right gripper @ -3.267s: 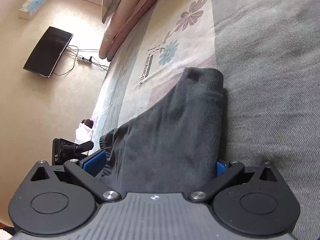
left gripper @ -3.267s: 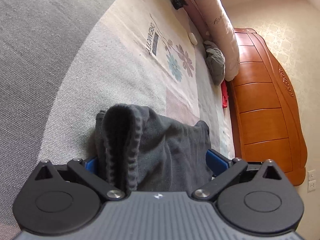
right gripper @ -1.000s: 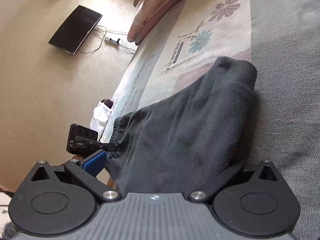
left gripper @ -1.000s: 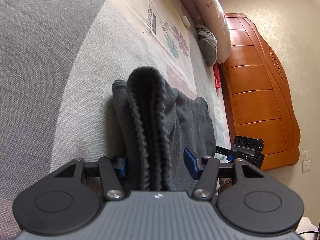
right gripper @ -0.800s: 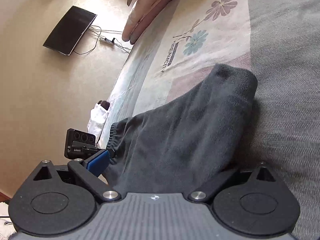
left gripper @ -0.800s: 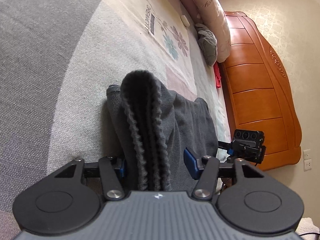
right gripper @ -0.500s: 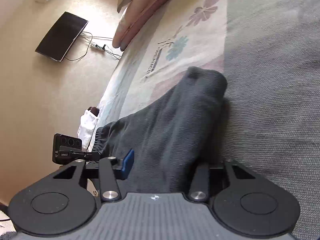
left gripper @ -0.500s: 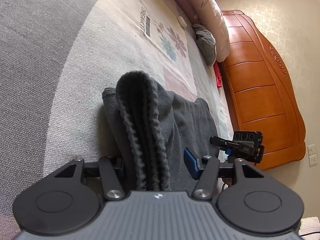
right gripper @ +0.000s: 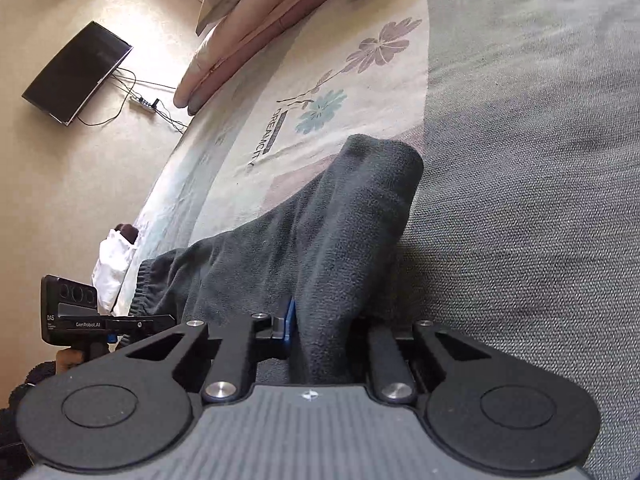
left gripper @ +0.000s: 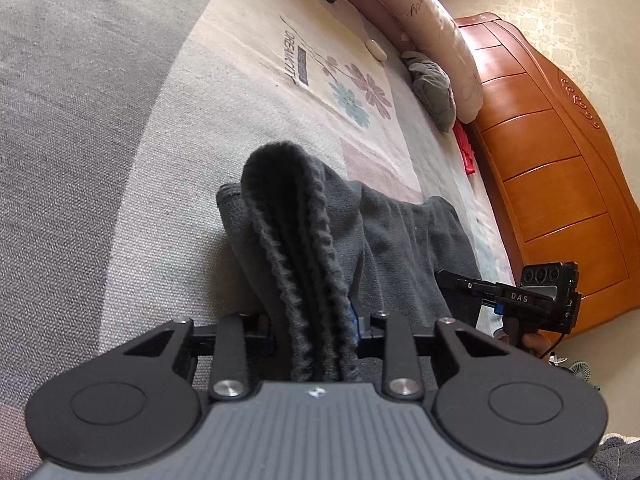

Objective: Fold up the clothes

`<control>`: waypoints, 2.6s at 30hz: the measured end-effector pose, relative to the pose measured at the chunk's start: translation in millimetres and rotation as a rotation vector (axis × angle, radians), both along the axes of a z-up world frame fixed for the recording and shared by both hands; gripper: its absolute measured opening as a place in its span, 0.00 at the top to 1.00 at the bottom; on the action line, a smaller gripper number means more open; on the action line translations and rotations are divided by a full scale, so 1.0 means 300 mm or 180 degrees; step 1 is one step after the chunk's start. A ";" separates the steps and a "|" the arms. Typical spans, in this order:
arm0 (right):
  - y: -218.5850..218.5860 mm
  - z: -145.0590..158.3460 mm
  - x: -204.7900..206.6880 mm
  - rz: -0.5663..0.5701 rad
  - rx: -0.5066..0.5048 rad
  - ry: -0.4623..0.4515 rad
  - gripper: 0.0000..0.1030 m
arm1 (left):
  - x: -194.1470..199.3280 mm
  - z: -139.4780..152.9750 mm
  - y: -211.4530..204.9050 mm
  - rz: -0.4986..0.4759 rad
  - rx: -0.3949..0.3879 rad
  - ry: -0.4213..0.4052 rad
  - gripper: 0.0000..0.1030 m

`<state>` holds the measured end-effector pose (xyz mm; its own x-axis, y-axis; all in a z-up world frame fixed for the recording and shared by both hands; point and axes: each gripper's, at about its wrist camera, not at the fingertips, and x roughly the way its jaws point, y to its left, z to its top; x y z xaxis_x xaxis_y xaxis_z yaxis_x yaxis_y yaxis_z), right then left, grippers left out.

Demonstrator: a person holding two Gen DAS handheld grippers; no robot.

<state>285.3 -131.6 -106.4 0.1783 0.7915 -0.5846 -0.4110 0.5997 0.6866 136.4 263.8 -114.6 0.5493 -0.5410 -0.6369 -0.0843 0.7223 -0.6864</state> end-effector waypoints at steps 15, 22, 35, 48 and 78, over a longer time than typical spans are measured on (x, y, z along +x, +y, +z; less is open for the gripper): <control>-0.084 0.125 -0.078 0.0027 0.0204 -0.0342 0.84 | 0.024 0.160 -0.101 -0.0156 0.0183 -0.0279 0.73; -0.183 0.137 -0.095 -0.0109 0.0253 -0.0420 0.86 | 0.113 0.220 -0.224 -0.0301 0.0349 -0.0286 0.73; -0.601 0.231 -0.141 -0.0859 0.0263 -0.0765 0.86 | 0.425 0.340 -0.624 -0.1026 0.0461 -0.0496 0.74; -1.127 0.231 -0.185 -0.2134 0.0062 -0.0987 0.85 | 0.933 0.335 -1.323 -0.2061 0.0542 -0.0528 0.75; -1.374 0.045 -0.150 -0.3118 0.0149 -0.0789 0.83 | 1.396 0.346 -2.008 -0.2689 0.1071 -0.0744 0.74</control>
